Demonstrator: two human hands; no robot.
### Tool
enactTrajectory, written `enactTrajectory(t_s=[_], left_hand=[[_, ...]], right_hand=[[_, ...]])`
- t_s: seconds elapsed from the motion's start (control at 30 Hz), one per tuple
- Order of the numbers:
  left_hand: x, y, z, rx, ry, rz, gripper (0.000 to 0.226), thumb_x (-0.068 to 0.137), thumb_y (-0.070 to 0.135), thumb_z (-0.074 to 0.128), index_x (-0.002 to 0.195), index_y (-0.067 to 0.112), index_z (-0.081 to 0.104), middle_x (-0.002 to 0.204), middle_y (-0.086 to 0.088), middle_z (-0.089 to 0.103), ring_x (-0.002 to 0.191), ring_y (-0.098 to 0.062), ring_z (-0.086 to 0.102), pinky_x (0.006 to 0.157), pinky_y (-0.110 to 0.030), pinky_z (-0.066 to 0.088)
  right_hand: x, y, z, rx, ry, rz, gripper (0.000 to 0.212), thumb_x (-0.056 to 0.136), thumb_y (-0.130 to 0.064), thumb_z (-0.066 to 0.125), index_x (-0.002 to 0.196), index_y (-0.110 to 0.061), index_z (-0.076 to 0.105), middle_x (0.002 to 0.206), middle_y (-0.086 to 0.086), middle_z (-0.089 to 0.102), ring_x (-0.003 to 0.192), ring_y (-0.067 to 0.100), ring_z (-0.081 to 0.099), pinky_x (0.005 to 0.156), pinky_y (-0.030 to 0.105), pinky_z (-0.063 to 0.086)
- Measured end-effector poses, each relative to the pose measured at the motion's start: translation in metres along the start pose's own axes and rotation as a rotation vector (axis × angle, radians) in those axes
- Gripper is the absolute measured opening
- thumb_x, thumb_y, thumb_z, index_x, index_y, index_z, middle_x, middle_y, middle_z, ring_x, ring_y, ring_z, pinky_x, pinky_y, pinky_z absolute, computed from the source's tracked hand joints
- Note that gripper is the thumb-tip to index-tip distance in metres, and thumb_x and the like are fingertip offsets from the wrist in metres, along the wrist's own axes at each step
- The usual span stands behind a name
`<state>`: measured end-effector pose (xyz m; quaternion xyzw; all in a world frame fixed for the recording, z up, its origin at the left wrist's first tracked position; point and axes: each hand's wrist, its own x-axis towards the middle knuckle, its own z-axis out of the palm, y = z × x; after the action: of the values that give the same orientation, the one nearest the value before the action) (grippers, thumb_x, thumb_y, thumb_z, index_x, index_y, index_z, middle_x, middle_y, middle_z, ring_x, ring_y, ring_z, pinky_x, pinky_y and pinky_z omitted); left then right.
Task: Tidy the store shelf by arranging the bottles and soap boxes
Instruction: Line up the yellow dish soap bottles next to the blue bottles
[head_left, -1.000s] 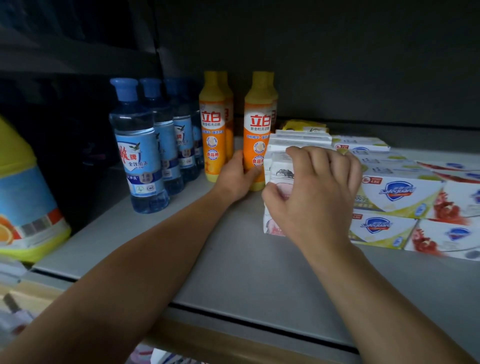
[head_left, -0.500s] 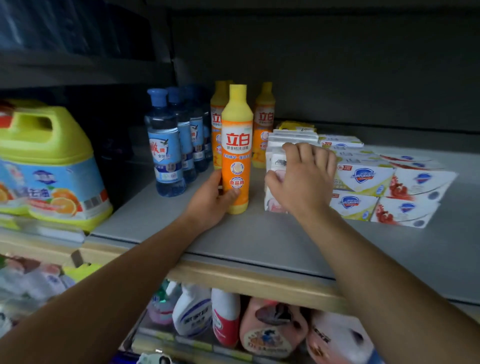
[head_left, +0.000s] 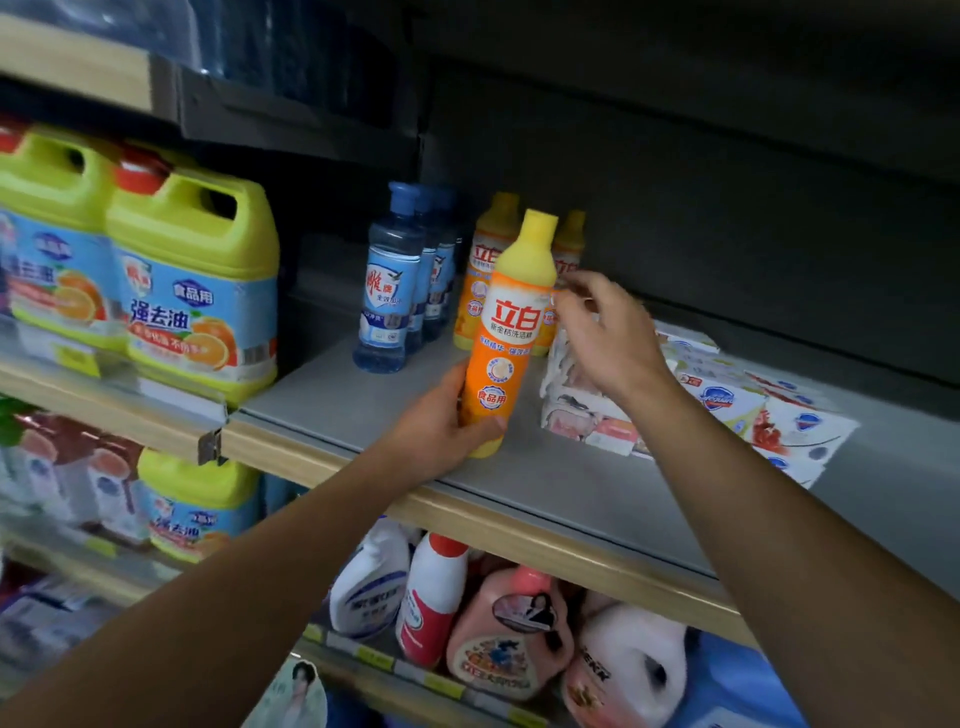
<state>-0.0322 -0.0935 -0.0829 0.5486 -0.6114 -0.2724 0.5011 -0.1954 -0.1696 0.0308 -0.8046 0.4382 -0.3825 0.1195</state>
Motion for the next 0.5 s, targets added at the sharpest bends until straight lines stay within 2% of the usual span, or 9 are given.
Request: enactTrajectory(t_s=[0.03, 0.1, 0.2, 0.3, 0.43, 0.5], left_hand=[[0.001, 0.0, 0.0, -0.003, 0.01, -0.003, 0.062, 0.088, 0.035, 0.067, 0.142, 0.027, 0.036, 0.128, 0.011, 0.055, 0.116, -0.013, 0.057, 0.099, -0.034, 0.047], [0.0, 0.0, -0.003, -0.036, 0.019, -0.01, 0.055, 0.088, 0.037, 0.066, 0.137, 0.029, 0.04, 0.125, 0.011, 0.057, 0.113, -0.012, 0.058, 0.097, -0.033, 0.049], [-0.005, 0.001, -0.01, -0.158, 0.003, -0.011, 0.048, 0.081, 0.044, 0.069, 0.123, 0.035, 0.048, 0.118, 0.013, 0.063, 0.104, -0.008, 0.064, 0.088, -0.028, 0.052], [-0.012, 0.003, -0.015, -0.319, -0.021, -0.045, 0.042, 0.075, 0.046, 0.073, 0.112, 0.029, 0.061, 0.104, 0.006, 0.074, 0.092, -0.01, 0.071, 0.074, -0.025, 0.057], [-0.012, 0.005, -0.02, -0.438, -0.03, -0.121, 0.05, 0.068, 0.053, 0.079, 0.099, 0.015, 0.069, 0.085, -0.001, 0.076, 0.075, -0.018, 0.074, 0.058, -0.024, 0.055], [-0.011, 0.003, -0.023, -0.507, -0.026, -0.15, 0.049, 0.064, 0.053, 0.08, 0.092, 0.015, 0.067, 0.077, -0.002, 0.076, 0.068, -0.017, 0.073, 0.054, -0.025, 0.054]], right_hand=[[-0.002, -0.012, 0.002, 0.23, -0.082, 0.03, 0.05, 0.089, -0.058, 0.045, 0.134, -0.036, 0.051, 0.131, -0.007, 0.058, 0.118, 0.012, 0.054, 0.093, 0.036, 0.045], [-0.002, -0.028, 0.009, 0.42, -0.216, 0.085, 0.049, 0.086, -0.06, 0.049, 0.132, -0.042, 0.048, 0.125, -0.012, 0.061, 0.112, 0.008, 0.059, 0.092, 0.036, 0.049], [0.005, -0.038, 0.022, 0.433, -0.235, 0.143, 0.043, 0.091, -0.05, 0.057, 0.131, -0.038, 0.045, 0.122, -0.008, 0.063, 0.105, 0.013, 0.064, 0.086, 0.041, 0.055], [0.011, -0.038, 0.032, 0.452, -0.18, 0.288, 0.035, 0.091, -0.049, 0.059, 0.119, -0.029, 0.053, 0.112, -0.001, 0.068, 0.091, 0.016, 0.07, 0.075, 0.042, 0.061], [0.008, -0.03, 0.04, 0.449, -0.193, 0.559, 0.039, 0.089, -0.052, 0.061, 0.11, -0.02, 0.055, 0.093, 0.006, 0.071, 0.065, 0.018, 0.073, 0.047, 0.031, 0.056], [0.006, -0.026, 0.043, 0.443, -0.211, 0.613, 0.037, 0.089, -0.052, 0.06, 0.107, -0.019, 0.054, 0.086, 0.006, 0.069, 0.054, 0.015, 0.071, 0.041, 0.027, 0.052]])
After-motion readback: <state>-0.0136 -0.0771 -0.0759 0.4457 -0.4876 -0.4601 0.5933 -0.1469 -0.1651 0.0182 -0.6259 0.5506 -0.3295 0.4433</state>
